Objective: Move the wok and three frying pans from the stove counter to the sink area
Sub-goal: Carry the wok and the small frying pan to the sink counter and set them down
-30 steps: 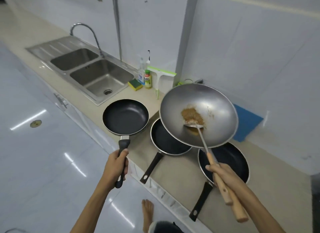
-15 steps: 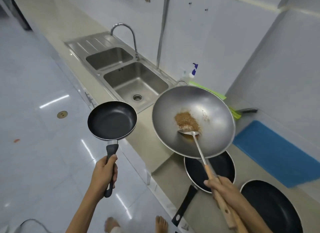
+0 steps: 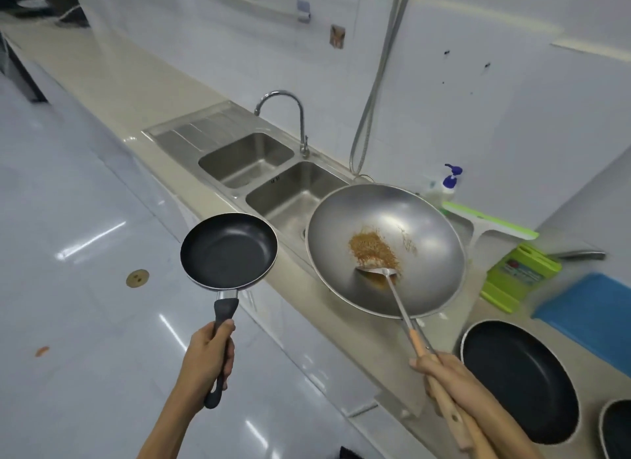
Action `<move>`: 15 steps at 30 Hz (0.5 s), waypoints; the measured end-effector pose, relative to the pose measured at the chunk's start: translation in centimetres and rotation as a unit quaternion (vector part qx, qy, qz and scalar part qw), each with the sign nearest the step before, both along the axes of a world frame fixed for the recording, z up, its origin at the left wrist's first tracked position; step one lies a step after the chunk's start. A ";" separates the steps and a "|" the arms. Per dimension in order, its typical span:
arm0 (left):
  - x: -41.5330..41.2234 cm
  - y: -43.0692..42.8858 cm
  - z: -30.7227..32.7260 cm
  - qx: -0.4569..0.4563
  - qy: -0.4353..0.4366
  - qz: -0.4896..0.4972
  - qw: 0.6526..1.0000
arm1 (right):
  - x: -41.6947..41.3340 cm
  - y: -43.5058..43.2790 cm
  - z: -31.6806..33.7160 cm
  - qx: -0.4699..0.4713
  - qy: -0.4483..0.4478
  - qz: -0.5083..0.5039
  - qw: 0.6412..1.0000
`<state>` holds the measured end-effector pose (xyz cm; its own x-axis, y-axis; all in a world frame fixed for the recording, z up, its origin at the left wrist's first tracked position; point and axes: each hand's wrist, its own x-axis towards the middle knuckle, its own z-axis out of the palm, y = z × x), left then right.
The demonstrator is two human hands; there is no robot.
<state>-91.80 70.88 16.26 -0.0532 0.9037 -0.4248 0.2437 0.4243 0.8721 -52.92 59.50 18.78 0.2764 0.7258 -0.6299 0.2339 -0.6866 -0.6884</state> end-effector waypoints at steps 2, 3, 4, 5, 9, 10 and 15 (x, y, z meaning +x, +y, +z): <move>-2.7 2.7 0.2 0.004 0.000 -0.006 1.000 | -2.9 2.4 0.1 0.010 -0.001 0.009 1.000; -3.9 4.0 0.2 0.005 -0.002 -0.008 1.000 | -4.2 3.7 0.2 0.012 0.000 0.013 1.000; -5.1 5.2 0.1 0.003 -0.004 -0.008 1.000 | -5.5 5.1 0.1 0.007 0.003 0.014 1.000; -6.3 6.6 0.0 0.000 -0.006 -0.005 1.000 | -6.7 6.6 0.1 -0.002 -0.002 0.017 1.000; -12.2 13.9 -1.0 -0.004 -0.011 0.009 1.000 | -11.9 14.6 -1.3 -0.026 -0.006 0.024 0.999; -12.3 14.4 -0.9 -0.007 -0.007 0.006 1.000 | -12.1 15.0 -1.0 -0.025 -0.008 0.020 0.999; -17.5 22.7 -1.7 -0.015 -0.006 0.041 0.999 | -17.7 25.3 -2.3 -0.036 0.012 0.023 0.999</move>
